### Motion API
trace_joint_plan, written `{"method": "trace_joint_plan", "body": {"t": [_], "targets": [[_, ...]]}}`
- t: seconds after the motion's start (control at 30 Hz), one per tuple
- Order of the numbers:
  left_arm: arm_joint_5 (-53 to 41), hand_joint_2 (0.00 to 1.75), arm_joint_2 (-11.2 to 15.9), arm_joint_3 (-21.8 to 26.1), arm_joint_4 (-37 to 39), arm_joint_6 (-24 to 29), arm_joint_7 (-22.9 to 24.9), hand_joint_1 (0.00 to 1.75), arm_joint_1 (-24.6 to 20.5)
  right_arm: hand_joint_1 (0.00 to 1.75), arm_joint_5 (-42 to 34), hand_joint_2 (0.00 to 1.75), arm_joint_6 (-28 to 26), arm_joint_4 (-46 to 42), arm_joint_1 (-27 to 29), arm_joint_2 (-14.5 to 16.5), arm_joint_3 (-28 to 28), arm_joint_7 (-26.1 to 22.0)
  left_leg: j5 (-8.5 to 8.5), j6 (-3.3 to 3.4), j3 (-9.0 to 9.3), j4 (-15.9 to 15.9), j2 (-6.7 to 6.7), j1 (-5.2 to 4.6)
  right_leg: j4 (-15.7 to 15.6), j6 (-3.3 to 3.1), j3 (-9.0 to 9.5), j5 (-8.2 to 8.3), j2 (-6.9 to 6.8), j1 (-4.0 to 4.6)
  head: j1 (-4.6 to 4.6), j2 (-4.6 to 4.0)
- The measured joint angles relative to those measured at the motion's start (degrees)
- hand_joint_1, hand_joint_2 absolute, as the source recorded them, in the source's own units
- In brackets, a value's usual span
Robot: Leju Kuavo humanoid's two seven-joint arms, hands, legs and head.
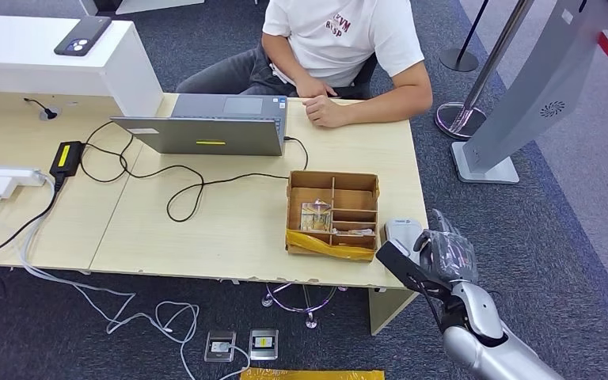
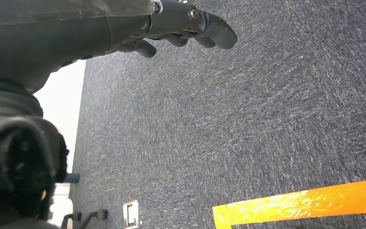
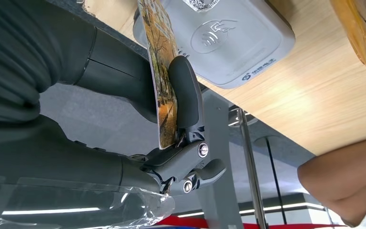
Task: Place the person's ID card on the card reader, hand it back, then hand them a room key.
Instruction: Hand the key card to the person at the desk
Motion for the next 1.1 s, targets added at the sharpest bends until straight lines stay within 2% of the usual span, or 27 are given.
{"method": "trace_joint_plan", "body": {"t": [1.1], "targets": [[-0.1,0.0,0.0,0.0,0.0,0.2,0.0,0.0,0.0,1.75,-0.2,1.75,1.3,3.0,0.3,2.3,-0.2,-1.7,0.0,0.0,0.04,0.0,0.0,0.0,0.0,0.0,0.04,0.0,0.01,0.0,0.01,0.0]]}}
